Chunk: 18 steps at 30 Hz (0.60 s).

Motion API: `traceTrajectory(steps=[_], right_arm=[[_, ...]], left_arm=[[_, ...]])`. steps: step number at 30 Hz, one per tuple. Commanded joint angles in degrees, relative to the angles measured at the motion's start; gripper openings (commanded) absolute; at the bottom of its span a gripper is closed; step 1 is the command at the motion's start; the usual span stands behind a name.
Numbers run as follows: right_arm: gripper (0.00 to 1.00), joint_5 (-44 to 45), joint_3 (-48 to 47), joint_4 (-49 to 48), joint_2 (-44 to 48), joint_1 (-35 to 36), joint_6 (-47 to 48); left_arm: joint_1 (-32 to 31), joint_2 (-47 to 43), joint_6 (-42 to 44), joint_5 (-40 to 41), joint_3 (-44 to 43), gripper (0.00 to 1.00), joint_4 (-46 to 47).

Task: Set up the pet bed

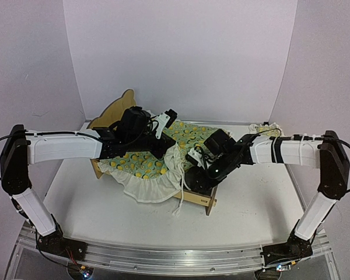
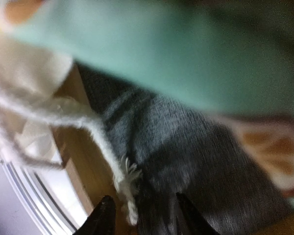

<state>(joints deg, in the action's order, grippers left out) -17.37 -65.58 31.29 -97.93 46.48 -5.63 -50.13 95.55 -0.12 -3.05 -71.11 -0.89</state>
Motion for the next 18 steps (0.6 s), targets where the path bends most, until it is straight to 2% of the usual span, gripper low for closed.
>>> traceTrajectory(steps=[1, 8, 9, 11, 13, 14, 16, 18], right_arm=[[0.49, -1.07, -1.24, 1.59, 6.29, 0.01, -1.30], [0.49, -5.15, 7.26, -16.03, 8.67, -0.01, -4.13], [0.46, -4.15, 7.57, -16.71, 8.88, -0.03, -4.35], [0.30, -2.79, 7.48, -16.99, 8.92, -0.05, -3.27], [0.24, -2.21, 7.03, -14.91, 8.79, 0.04, 2.38], [0.27, -0.47, 7.15, -13.73, 9.10, 0.04, 4.86], [0.43, 1.49, 6.34, -10.82, 9.36, -0.20, 10.52], [0.53, -3.39, 3.36, -6.51, 9.04, -2.11, 12.26]], left_arm=[[0.47, -0.95, -0.71, -0.29, -0.52, 0.00, 3.60], [0.38, -1.01, -0.83, -0.69, -0.69, 0.00, 3.48], [0.41, -1.19, -0.89, -0.74, -0.69, 0.00, 3.56], [0.45, -1.27, -1.02, -0.82, -0.61, 0.00, 3.58], [0.42, -1.24, -0.90, -0.82, -0.52, 0.00, 3.54], [0.46, -1.15, -0.85, -0.82, -0.59, 0.00, 3.54], [0.44, -0.91, -0.76, -0.94, -0.67, 0.00, 3.56], [0.40, -0.70, -0.76, -1.29, -0.78, 0.00, 3.53]])
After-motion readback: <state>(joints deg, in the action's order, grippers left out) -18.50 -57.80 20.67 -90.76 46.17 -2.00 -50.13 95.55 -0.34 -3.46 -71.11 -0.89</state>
